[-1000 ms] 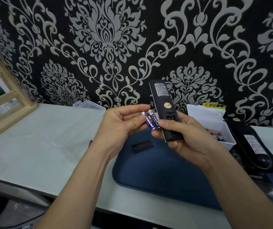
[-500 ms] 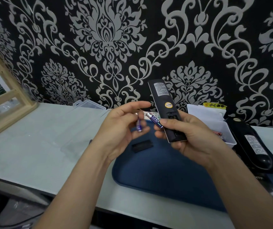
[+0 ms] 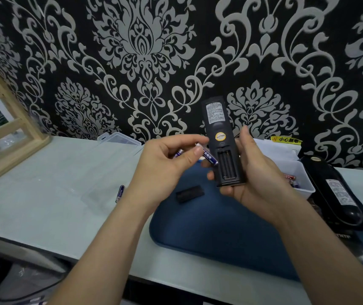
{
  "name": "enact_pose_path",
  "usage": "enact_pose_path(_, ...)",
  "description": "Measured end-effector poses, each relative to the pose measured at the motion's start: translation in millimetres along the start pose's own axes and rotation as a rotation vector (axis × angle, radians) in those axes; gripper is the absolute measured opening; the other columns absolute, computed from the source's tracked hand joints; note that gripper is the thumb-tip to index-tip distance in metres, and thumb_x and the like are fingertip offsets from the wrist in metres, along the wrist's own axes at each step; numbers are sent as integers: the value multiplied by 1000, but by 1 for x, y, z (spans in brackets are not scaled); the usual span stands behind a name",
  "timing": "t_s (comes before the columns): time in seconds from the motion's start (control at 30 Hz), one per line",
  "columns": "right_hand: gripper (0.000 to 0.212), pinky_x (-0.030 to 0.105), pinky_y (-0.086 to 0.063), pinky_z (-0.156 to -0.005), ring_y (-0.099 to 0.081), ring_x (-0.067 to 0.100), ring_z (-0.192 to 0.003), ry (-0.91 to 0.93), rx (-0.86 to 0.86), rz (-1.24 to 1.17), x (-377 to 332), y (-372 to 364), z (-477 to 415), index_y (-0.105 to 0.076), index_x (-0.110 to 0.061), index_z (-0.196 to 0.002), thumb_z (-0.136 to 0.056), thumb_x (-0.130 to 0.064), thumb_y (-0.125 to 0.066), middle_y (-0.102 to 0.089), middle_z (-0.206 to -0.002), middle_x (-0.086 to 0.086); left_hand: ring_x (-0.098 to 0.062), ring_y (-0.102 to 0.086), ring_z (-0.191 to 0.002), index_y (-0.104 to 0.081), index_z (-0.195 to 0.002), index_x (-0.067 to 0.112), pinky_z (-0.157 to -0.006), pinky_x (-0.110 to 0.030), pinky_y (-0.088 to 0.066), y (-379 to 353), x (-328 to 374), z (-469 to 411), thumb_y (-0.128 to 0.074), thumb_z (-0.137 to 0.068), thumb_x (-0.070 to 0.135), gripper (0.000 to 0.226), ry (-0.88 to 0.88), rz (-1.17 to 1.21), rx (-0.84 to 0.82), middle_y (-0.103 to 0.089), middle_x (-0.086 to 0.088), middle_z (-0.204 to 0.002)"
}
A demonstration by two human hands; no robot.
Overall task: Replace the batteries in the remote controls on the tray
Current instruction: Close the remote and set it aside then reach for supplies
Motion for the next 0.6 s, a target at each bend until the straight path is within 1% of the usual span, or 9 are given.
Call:
enact_pose_path(0.07,65,24,-38,-41,-62,19,-60,20,0,0,-1,-2,0,-69,-15,-100,-96,-65,-27,-70,-83,11,-4,-65,-70,-72,-96,15,-71,-15,-48,-6,3,2,-67,-85,1,18,-44,-73,0,-73,-4,-78)
enact_pose_path(0.13,66,24,-38,-40,-61,19,-60,31,-4,12,0,-4,0,-69,-15,-99,-95,-66,-27,-68,-80,8,-10,-68,-77,-70,-91,18,-76,-21,-52,-9,3,3,-71,-81,2,19,-66,-127,43,-74,-4,-79)
enact_pose_path(0.2,70,25,-38,-42,-60,18,-61,39,-5,43,0,-5,0,-68,-12,-107,-94,-67,-27,-67,-82,9,-10,-66,-71,-70,-86,22,-69,-17,-50,-10,4,4,-74,-79,3,20,-98,-196,74,-73,0,-76)
enact_pose_path(0.27,69,26,-37,-43,-60,16,-59,48,-1,60,1,-7,0,-67,-11,-108,-94,-67,-27,-66,-79,9,-1,-57,-60,-72,-87,23,-60,-8,-42,-12,7,6,-75,-79,5,19,-148,-299,76,-70,7,-74)
enact_pose_path(0.3,68,26,-36,-44,-59,14,-56,53,10,60,0,-7,1,-66,-11,-106,-95,-66,-28,-65,-76,7,3,-53,-58,-74,-89,23,-59,-6,-38,-13,9,7,-76,-79,8,18,-189,-376,82,-69,11,-75)
enact_pose_path(0.37,67,27,-33,-45,-57,11,-50,62,44,54,0,-7,1,-66,-9,-107,-96,-64,-28,-62,-75,7,8,-52,-64,-76,-94,20,-63,-5,-37,-15,14,8,-76,-78,13,17,-303,-528,114,-67,13,-81)
enact_pose_path(0.47,69,26,-33,-42,-54,11,-48,81,80,37,-2,-8,2,-65,-5,-110,-96,-64,-31,-59,-80,13,-2,-58,-80,-76,-100,20,-73,-20,-48,-17,14,10,-72,-78,21,22,-395,-608,152,-62,8,-91)
enact_pose_path(0.53,62,24,-33,-41,-52,10,-47,103,116,40,-2,-7,1,-67,-13,-100,-96,-64,-32,-60,-71,6,-7,-60,-83,-75,-103,22,-75,-30,-51,-19,11,11,-69,-80,29,25,-395,-643,162,-62,9,-92)
enact_pose_path(0.6,53,23,-32,-41,-50,7,-47,130,162,48,-1,-5,0,-64,-22,-97,-96,-65,-33,-60,-66,-3,-9,-61,-84,-74,-106,24,-73,-35,-52,-22,6,11,-63,-82,39,30,-388,-677,154,-62,11,-93)
Point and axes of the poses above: each hand's wrist, its own z-axis away from the middle knuckle, its own y-axis out of the back of the hand, x = y × z, the point moved 7 cm from there along -z, towards the middle knuckle
